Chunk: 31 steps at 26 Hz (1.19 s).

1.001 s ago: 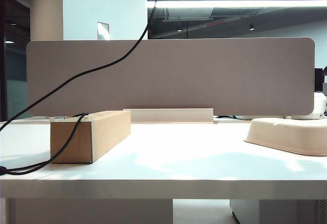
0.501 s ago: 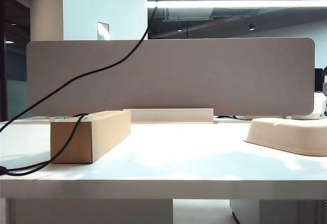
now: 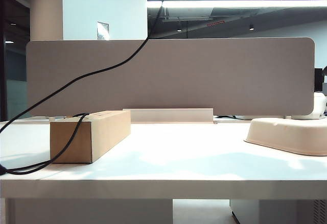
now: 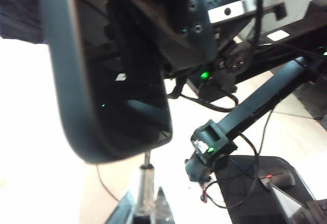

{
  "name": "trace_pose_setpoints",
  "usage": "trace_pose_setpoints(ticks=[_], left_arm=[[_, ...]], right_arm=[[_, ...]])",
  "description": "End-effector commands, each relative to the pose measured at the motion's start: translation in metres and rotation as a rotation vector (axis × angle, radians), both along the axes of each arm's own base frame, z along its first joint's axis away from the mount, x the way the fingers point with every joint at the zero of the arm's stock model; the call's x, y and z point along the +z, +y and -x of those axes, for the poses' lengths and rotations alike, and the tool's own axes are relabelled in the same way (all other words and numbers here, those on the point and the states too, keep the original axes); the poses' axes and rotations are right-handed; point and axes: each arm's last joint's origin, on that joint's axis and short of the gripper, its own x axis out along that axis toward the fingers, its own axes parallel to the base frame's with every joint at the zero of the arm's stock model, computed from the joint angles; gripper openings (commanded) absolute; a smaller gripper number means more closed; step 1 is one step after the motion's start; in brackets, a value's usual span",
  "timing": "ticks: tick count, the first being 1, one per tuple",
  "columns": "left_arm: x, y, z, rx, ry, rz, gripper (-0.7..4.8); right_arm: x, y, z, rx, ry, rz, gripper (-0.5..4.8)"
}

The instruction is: Pick up the charging cable and the phone, plug the charging cable into the charging port on the phone, and finally place them back on the table.

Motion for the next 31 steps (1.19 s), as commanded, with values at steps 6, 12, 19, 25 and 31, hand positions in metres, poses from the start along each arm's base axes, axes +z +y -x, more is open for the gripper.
trace_pose_setpoints(ticks=[6, 12, 19, 25, 31], left_arm=[[0.009, -0.002, -0.004, 0.024, -0.069, 0.040, -0.06], [0.006, -0.005, -0.008, 0.034, -0.016, 0.033, -0.06], [-0.006, -0.009, -0.014, 0.043, 0.022, 0.003, -0.06], [-0.023, 0.006, -0.020, 0.116, 0.089, -0.111, 0.95], [-0.035, 0.027, -0.022, 0.148, 0.144, -0.204, 1.54]], right_arm=[[-0.007, 0.007, 0.002, 0.159, 0.028, 0.101, -0.08], [-0.019, 0.009, -0.001, 0.148, 0.037, 0.226, -0.08], [-0.023, 0.010, -0.004, 0.152, 0.028, 0.259, -0.08], [-0.020, 0.009, -0.004, 0.119, 0.002, 0.244, -0.08], [-0.020, 0.008, -0.005, 0.070, 0.003, 0.237, -0.08]])
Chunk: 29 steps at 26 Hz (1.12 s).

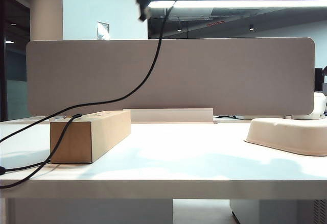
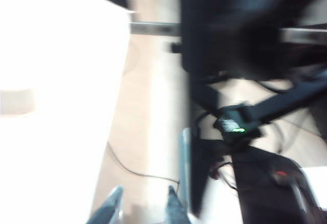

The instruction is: Pick up the charging cable and the phone, plug the charging cable into the charging port on the phone, and finally place them back on the table.

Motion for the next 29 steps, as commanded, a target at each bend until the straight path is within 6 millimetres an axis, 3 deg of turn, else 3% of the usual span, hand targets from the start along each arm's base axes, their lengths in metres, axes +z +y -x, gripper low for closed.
trace_pose_setpoints(ticks=[1, 9, 11, 12, 15, 18, 25, 29], left_arm=[[-0.002, 0.007, 0.002, 0.006, -0.010, -0.041, 1.57], [-0.009, 0.037, 0.002, 0.071, 0.080, -0.157, 1.51], [-0.002, 0.056, 0.000, 0.130, 0.085, -0.159, 0.89], [0.005, 0.069, 0.001, 0.175, 0.067, -0.162, 0.08], [0.024, 0.091, 0.011, 0.277, -0.002, -0.200, -0.06], [0.050, 0.111, 0.032, 0.402, -0.126, -0.254, -0.06], [0.080, 0.123, 0.068, 0.515, -0.271, -0.306, -0.06], [0.097, 0.129, 0.095, 0.528, -0.332, -0.272, -0.06]], right_arm=[[0.005, 0.002, 0.003, 0.029, -0.046, 0.005, -0.08], [-0.004, 0.002, -0.003, -0.045, -0.006, 0.046, -0.08], [-0.011, 0.001, -0.008, -0.108, 0.046, 0.060, -0.08], [-0.015, 0.001, -0.011, -0.153, 0.068, 0.077, -0.08], [-0.022, -0.002, -0.017, -0.236, 0.116, 0.093, -0.08], [-0.038, -0.007, -0.027, -0.360, 0.231, 0.129, -0.08], [-0.071, -0.010, -0.044, -0.450, 0.411, 0.206, -0.08], [-0.106, -0.010, -0.063, -0.511, 0.600, 0.182, -0.08]])
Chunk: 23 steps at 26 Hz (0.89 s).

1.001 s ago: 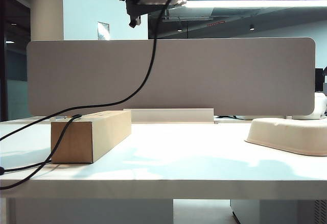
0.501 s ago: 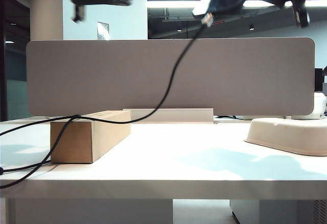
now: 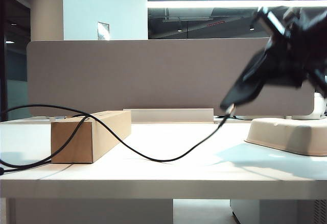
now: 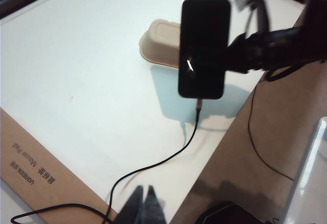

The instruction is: Pick up the charging cable and the phone, plug the charging cable into the charging port on the phone, and finally place them back on the table.

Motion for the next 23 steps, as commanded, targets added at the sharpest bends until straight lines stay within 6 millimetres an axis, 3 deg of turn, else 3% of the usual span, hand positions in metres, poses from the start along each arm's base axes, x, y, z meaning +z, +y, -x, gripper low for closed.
trace_pose_setpoints(ticks=[1, 11, 19, 21, 23], left_arm=[[0.009, 0.003, 0.014, -0.002, -0.038, 0.010, -0.06], [0.010, 0.005, 0.022, -0.003, -0.032, 0.008, -0.06], [0.010, 0.005, 0.022, -0.003, -0.032, 0.008, -0.06], [0.010, 0.005, 0.022, -0.003, -0.032, 0.008, -0.06], [0.010, 0.005, 0.022, -0.003, -0.032, 0.008, -0.06]], right_arm=[[-0.009, -0.002, -0.013, -0.079, 0.019, -0.060, -0.08], [-0.037, -0.012, -0.025, -0.264, 0.130, -0.067, -0.08], [-0.040, -0.015, -0.025, -0.316, 0.149, -0.068, -0.08], [-0.041, -0.015, -0.025, -0.328, 0.158, -0.059, 0.05], [-0.043, -0.016, -0.024, -0.334, 0.181, -0.050, 0.56]])
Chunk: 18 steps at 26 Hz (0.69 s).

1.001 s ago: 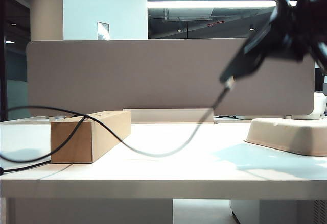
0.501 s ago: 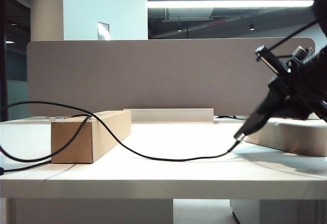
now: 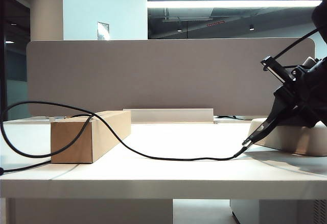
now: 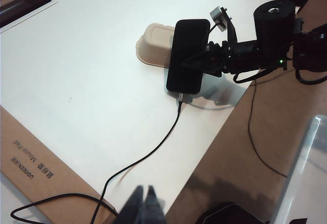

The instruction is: Pick up the charging cable and the phone, plug the charging cable into the charging port on the phone, and finally place them back on the table.

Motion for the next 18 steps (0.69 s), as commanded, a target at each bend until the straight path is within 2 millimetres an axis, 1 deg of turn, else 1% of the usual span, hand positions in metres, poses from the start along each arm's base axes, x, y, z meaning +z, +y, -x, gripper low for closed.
trace_pose_setpoints(ticks=[1, 2, 9, 10, 11, 13, 15, 18], left_arm=[[0.001, 0.000, 0.001, -0.004, -0.009, 0.005, -0.06], [0.001, 0.000, 0.001, -0.004, -0.009, 0.005, -0.06], [0.001, 0.000, 0.001, -0.005, -0.009, 0.005, -0.06], [0.001, 0.000, 0.001, -0.005, -0.009, 0.005, -0.06], [0.001, 0.000, 0.001, -0.005, -0.009, 0.005, -0.06], [0.001, 0.000, 0.001, -0.005, -0.010, 0.005, -0.06], [0.001, 0.000, 0.001, -0.005, -0.010, 0.005, -0.06], [0.001, 0.000, 0.001, -0.005, -0.010, 0.005, -0.06]], right_arm=[[0.002, -0.001, 0.000, -0.022, 0.007, 0.012, 0.99], [0.001, -0.002, 0.000, -0.028, 0.019, 0.018, 1.20], [-0.001, -0.002, 0.001, -0.029, 0.042, 0.010, 1.24], [-0.001, -0.002, 0.001, -0.028, 0.045, 0.011, 1.47], [-0.002, -0.002, 0.002, -0.029, 0.062, 0.014, 2.11], [-0.005, -0.002, 0.004, -0.032, 0.090, 0.021, 2.89], [-0.007, -0.003, 0.006, -0.033, 0.123, 0.025, 3.36], [-0.010, -0.003, 0.009, -0.036, 0.165, 0.031, 3.48]])
